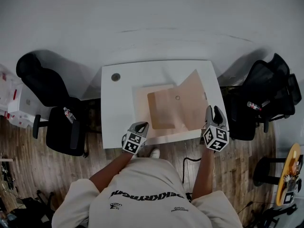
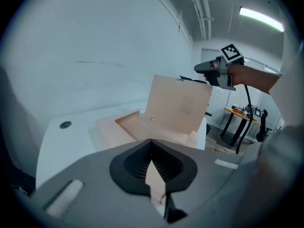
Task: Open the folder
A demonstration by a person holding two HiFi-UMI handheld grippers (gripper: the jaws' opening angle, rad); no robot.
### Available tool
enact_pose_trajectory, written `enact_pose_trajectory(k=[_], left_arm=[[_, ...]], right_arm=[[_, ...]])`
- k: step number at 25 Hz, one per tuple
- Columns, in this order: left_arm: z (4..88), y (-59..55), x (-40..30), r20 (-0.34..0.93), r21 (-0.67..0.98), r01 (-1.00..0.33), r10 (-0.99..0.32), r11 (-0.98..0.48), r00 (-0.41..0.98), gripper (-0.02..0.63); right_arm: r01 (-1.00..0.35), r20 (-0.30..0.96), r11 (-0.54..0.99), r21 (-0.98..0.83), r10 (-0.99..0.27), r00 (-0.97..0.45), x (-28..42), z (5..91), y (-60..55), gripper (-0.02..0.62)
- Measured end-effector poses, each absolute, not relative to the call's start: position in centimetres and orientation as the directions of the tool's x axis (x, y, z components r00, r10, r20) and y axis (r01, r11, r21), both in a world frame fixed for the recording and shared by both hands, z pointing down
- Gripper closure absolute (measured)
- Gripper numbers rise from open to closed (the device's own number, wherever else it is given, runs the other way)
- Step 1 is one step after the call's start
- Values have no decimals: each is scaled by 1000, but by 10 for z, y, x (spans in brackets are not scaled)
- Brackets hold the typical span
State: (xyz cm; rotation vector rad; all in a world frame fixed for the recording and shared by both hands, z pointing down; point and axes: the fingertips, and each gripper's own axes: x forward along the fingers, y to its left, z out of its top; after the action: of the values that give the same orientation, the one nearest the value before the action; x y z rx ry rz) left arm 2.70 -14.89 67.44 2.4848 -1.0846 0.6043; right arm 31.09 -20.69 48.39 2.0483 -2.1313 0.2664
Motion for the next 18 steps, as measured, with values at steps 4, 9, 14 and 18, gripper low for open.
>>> enact_pose_trajectory(k=[4,9,14,18], left_arm=[[661,-143,23,509,155,-757,-605,-634,612,607],[645,-136,24,461,145,-754,-630,-641,625,607],[628,-127,20,434,127,-751,-645,-648,630,607],[615,-121,19,404,131,-748,-654,-651,640,607]], right_arm=[[-997,219,78,-12,-973,-79,285,480,-199,485],[-993,186,113,-14,-976,-114,252,475,-183,558],[-989,179,151,8,-973,-147,216,475,-166,592],[-983,168,184,-5,-969,-182,190,474,-151,594]])
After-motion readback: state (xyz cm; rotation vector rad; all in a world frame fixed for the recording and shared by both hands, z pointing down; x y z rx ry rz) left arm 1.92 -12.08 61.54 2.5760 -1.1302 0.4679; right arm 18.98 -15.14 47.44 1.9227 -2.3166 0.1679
